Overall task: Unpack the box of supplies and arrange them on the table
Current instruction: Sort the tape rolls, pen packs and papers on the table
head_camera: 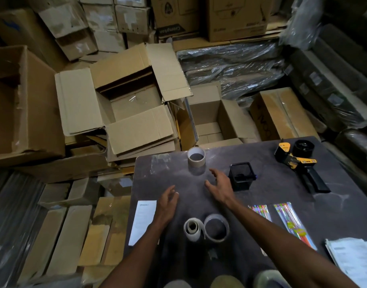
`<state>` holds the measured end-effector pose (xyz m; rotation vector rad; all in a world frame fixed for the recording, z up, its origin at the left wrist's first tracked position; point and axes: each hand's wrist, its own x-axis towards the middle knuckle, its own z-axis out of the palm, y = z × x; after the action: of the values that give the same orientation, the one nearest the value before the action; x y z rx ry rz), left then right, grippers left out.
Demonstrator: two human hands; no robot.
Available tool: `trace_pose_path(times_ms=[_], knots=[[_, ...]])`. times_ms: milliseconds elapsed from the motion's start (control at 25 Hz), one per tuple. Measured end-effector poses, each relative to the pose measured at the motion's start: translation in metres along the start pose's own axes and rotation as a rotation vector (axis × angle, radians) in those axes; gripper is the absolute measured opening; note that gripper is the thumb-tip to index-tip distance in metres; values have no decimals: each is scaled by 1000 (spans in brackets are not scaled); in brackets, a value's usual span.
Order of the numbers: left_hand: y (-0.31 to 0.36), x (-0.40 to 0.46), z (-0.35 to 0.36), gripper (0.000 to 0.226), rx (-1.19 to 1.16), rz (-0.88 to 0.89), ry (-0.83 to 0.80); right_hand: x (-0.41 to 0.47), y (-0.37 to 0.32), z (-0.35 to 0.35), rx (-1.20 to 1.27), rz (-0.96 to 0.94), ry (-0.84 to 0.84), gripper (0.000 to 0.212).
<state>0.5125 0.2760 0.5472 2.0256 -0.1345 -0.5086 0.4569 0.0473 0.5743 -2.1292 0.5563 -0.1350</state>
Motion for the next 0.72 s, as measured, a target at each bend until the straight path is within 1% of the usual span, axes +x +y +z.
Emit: trace_pose_path(times_ms=[120,200,400,480,560,600,720], knots=[[4,36,-1,49,120,12,-46,44,-3,6,-31,90,-26,70],[4,59,0,52,260,26,-55,74,-2,12,-61,120,-39,79],[-6,77,4,52,583,104,7,124,-4,24,-34,145,-63,85],[-10,75,5,55,674,151,8,136,-6,30,-68,147,-80,96],[-14,76,5,58,692,152,7,145,-7,37,-96,139,-115,108],[-14,77,4,58,683,142,5,148,-7,40,-104,130,-121,110],[-19,75,8,59,684,135,16,149,-2,44,-82,116,-96,105]])
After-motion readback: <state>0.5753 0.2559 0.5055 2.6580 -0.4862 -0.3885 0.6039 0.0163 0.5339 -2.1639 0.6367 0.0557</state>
